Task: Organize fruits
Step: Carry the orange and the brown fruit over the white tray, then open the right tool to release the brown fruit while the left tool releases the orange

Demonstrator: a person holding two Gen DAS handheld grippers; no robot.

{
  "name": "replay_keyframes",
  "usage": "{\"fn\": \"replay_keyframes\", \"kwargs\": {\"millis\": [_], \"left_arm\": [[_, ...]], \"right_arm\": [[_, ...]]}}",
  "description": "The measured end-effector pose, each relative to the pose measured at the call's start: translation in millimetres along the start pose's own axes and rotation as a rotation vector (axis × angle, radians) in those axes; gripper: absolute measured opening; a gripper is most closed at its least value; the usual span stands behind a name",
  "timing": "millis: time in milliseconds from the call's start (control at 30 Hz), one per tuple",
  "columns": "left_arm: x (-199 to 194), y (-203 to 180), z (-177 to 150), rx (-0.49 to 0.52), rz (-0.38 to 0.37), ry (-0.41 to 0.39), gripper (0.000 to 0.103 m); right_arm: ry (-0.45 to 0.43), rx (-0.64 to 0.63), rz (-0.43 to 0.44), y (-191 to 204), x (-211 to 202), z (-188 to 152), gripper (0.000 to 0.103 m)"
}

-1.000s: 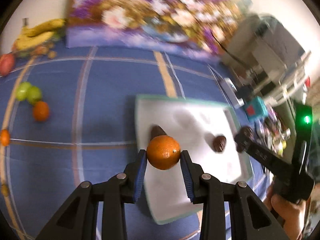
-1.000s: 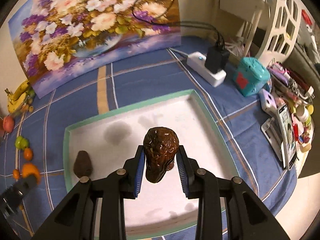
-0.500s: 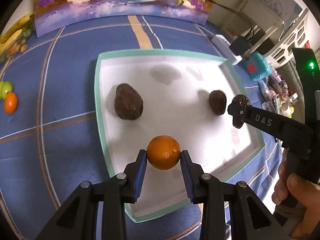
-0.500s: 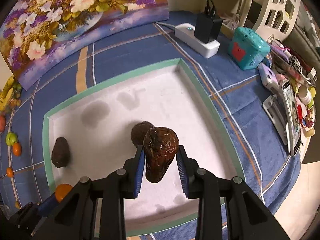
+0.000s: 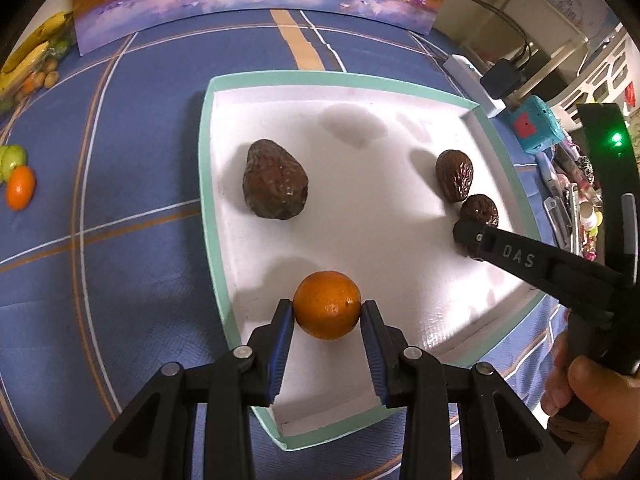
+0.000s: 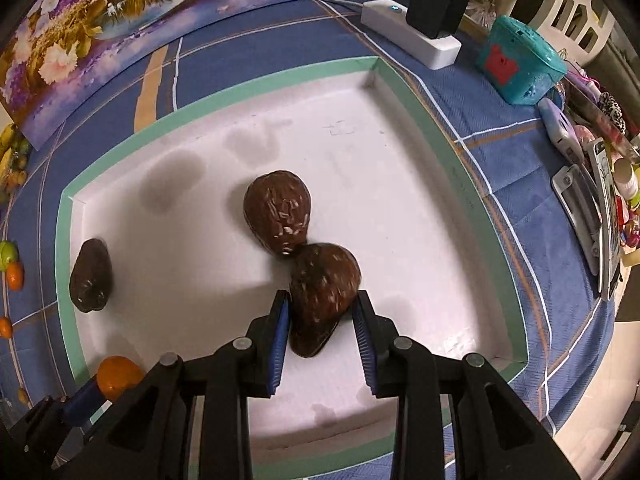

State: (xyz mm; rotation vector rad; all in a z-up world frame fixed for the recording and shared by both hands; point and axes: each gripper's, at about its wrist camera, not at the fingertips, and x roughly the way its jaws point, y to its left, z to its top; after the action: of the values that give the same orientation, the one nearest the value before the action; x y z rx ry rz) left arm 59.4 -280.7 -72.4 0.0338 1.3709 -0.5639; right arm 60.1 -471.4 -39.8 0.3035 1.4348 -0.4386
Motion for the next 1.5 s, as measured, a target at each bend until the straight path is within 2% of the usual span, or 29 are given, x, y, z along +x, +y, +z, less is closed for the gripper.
{"fn": "replay_keyframes", "kwargs": {"millis": [167, 300, 667, 900, 1000, 1067, 1100, 1133, 1167, 1333, 1467, 1500], "left_arm": [[0.2, 2.2, 0.2, -0.008, -0.004, -0.002, 0.037], [-1.6, -0.2, 0.2, 0.005, 0.005, -0.003, 0.037], [-21.8, -9.5, 4.2, 0.033, -0.016, -0.061, 0.038], [-36.5, -0.2, 9.9, -0.004, -0.010, -0.104, 0.040], [-43.3, 13.8, 13.3, -0.048, 0.021, -0.127, 0.056], [-46.7, 22.7, 15.5, -0.077, 0.045, -0.145, 0.067], [-48.8, 30.3, 16.9, -0.103, 0.059, -0.153, 0.070], [-49.8, 37.1, 17.8, -0.126, 0.070, -0.159, 0.077], [-50.6, 43.7, 18.4, -0.151, 0.086, -0.164, 0.083], [-53.0, 80.0, 18.1, -0.265, 0.167, -0.187, 0.100], [-55.8, 106.7, 16.6, -0.359, 0.177, -0.210, 0.103], [-56.4, 111.4, 15.9, -0.376, 0.182, -0.216, 0.103]], "right_arm": [[-0.002, 0.001, 0.000, 0.3, 1.7, 0.4, 0.034], [0.003, 0.006, -0.006, -1.4, 2.4, -1.8, 0.050], [-0.047, 0.001, -0.023, -0.2, -15.2, 3.2, 0.053], [-0.089, -0.008, -0.026, 4.4, -29.2, 2.5, 0.053], [-0.096, -0.007, -0.017, 5.1, -33.0, 1.6, 0.053], [-0.099, -0.005, -0.007, 4.7, -32.9, 2.2, 0.059], [-0.102, -0.006, 0.000, 5.1, -33.4, 2.4, 0.065], [-0.105, -0.010, 0.009, 6.3, -33.6, 2.9, 0.069], [-0.106, -0.014, 0.018, 7.7, -33.6, 3.5, 0.069], [-0.112, -0.058, 0.042, 17.9, -34.2, 4.5, 0.073], [-0.117, -0.093, 0.058, 26.3, -34.9, 3.9, 0.074], [-0.119, -0.099, 0.061, 28.2, -34.9, 3.8, 0.079]]}}
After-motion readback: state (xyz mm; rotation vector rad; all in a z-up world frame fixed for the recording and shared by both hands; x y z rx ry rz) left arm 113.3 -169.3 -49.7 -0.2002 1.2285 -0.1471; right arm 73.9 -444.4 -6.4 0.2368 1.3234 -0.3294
